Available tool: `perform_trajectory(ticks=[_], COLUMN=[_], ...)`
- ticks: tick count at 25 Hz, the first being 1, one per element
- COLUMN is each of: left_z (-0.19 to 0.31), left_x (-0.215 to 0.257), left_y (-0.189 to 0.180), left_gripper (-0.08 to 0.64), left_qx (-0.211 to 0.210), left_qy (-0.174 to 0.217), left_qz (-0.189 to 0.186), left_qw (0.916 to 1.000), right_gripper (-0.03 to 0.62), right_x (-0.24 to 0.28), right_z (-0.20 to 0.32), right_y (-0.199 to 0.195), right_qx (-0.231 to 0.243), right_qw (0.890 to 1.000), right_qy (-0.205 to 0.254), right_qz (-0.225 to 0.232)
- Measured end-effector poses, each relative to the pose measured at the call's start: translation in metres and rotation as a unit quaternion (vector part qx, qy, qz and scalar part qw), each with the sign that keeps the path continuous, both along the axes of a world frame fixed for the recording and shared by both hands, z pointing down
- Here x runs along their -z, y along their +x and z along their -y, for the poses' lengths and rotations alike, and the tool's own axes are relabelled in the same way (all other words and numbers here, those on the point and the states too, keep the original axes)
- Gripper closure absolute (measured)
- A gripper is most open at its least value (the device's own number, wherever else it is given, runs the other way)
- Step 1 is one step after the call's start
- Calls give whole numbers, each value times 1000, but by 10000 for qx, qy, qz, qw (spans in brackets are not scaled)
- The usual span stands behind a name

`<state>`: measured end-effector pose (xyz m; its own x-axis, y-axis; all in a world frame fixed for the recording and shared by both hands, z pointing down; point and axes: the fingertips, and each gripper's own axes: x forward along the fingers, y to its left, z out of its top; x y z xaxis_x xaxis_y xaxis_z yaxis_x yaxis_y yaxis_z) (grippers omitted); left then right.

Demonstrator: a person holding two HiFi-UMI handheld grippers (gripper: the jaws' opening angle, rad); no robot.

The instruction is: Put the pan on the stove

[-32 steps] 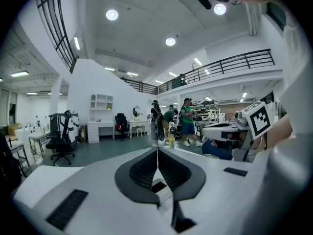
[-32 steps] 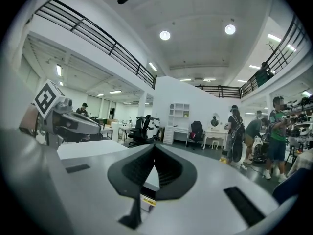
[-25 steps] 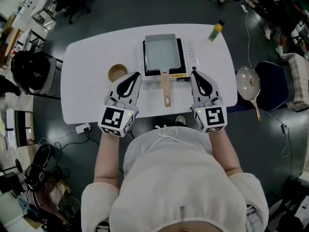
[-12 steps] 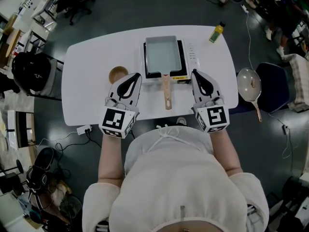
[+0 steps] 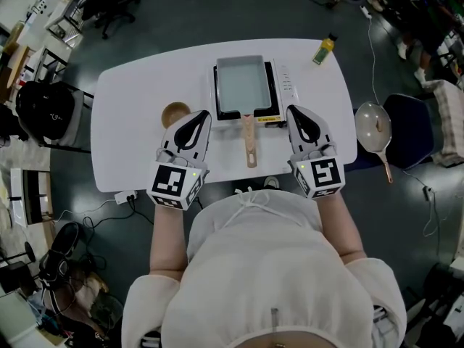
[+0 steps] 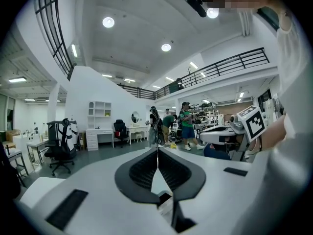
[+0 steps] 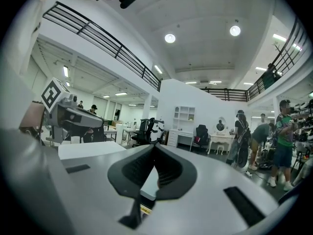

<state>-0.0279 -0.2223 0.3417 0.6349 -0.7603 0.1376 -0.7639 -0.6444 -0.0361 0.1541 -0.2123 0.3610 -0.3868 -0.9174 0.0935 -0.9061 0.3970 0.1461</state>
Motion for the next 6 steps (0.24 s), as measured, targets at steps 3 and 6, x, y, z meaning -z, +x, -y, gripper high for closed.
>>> perform_trajectory(ticks=[3,6], left_z=[-1,-2], left_x=[-8,-14], left_y=[4,8], left_gripper=[537,537], left_qx=[-39,-75], left_qy=[-122,-195], left_qz=[37,86], left_qw=[9999,9997], right_gripper=[591,591], right_x=[-3,-5], right_z=[1,3], right_y=[0,0], right_qx=[21,51], right_qw=[10000,9999], right_qy=[-52,-80], right_qz=[-11,-46])
